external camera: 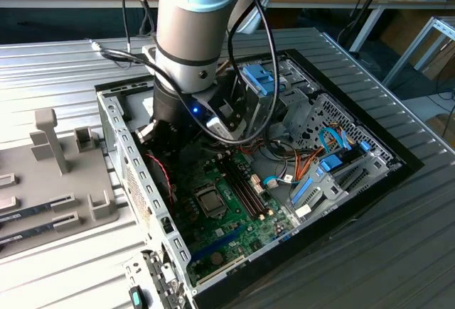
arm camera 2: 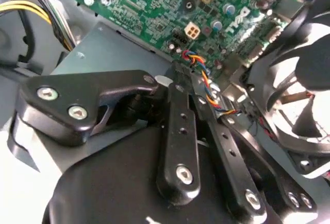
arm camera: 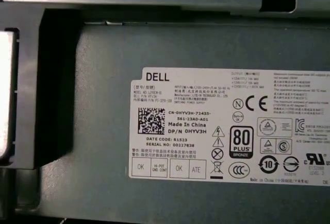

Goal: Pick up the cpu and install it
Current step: 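Install the first cpu locking lever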

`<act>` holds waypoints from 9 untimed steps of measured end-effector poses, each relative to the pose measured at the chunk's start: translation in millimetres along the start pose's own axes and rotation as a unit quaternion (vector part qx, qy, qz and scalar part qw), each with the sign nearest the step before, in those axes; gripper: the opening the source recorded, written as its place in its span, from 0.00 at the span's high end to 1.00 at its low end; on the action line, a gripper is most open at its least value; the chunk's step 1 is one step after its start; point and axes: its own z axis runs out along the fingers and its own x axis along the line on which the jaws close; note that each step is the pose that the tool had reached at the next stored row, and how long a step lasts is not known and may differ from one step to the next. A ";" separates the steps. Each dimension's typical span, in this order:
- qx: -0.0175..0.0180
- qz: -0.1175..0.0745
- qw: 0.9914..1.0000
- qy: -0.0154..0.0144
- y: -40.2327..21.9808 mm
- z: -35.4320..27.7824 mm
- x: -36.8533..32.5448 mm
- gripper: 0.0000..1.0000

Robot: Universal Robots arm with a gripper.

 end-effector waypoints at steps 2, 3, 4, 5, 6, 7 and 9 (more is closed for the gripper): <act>0.000 0.000 1.000 0.000 3.4 0.1 -0.5 0.90; 0.000 0.000 1.000 0.000 4.8 0.1 -0.7 0.90; 0.000 0.000 1.000 0.000 6.5 0.0 -1.0 0.90; -0.001 0.000 1.000 0.000 7.7 0.0 -1.2 0.90; -0.001 0.000 1.000 0.000 9.8 0.0 -1.5 0.90; -0.001 0.000 1.000 0.000 12.4 0.0 -1.9 0.90; -0.003 0.000 1.000 0.000 16.6 0.0 -2.5 0.90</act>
